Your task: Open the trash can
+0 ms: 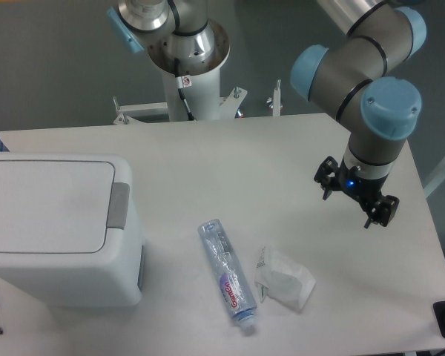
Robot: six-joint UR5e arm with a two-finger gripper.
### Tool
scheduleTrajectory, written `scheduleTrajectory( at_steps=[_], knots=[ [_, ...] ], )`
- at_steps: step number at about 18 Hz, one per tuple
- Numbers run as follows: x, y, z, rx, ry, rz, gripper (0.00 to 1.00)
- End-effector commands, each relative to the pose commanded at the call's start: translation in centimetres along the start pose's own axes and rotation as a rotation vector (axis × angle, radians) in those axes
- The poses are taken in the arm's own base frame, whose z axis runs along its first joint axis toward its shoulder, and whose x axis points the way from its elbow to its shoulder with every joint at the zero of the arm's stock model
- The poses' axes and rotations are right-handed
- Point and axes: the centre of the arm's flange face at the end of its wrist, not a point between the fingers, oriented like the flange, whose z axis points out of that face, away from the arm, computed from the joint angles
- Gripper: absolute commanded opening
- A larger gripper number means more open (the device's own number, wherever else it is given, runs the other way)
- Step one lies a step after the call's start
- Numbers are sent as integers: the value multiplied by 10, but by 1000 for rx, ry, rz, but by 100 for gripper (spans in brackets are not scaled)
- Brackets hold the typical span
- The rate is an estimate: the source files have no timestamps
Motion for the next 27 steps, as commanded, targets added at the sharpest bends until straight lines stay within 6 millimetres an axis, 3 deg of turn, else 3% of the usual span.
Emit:
scheduleTrajectory(
  at_steps=[13, 15, 21, 27],
  knots=[
    [19, -34, -37, 142, 15, -364, 100],
    [38, -64, -49, 155, 20, -394, 100],
    [71, -104, -93, 181, 94, -520, 100],
    [108, -147, -120, 228, 146, -595, 100]
  ],
)
